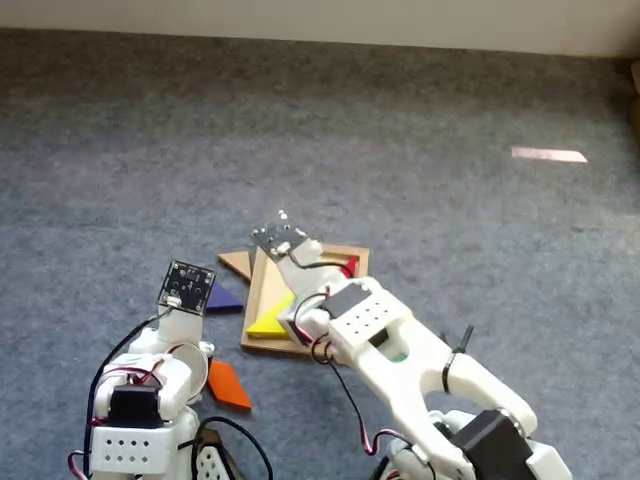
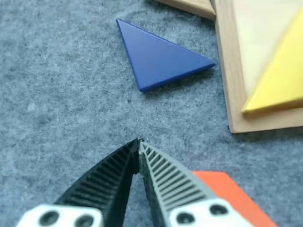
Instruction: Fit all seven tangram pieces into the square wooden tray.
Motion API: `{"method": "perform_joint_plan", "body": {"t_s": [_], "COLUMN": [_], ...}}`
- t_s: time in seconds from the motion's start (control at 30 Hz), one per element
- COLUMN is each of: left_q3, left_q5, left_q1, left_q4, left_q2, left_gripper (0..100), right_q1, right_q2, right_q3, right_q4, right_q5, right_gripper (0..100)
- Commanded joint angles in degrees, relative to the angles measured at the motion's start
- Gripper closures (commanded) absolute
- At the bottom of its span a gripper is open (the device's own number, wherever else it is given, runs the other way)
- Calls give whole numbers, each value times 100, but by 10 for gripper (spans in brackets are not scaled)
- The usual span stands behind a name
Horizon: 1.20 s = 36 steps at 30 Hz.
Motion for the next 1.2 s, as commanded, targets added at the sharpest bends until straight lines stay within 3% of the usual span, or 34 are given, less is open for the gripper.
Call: {"method": "perform_joint_plan", "body": {"t_s": [0.0,0.27,0.53,0.7,0.9,1.17], "left_q3": [119,119,119,119,119,119], "left_q5": [-18,-18,-18,-18,-18,-18], "left_q1": [-75,-75,-75,-75,-75,-75], "left_q4": [70,70,70,70,70,70], "left_q2": [-259,-259,-259,-259,-259,-259], "left_gripper": [989,989,989,989,989,989], "right_q1": [312,963,927,374,-541,-655], "right_q2": [-127,-189,-1895,-2598,-2000,-233], "right_q3": [75,40,57,154,382,321], "right_q4": [-40,-4,655,418,-198,-787], "right_q5": [264,281,237,-501,-677,-642], "right_gripper": [825,825,825,825,825,825]}}
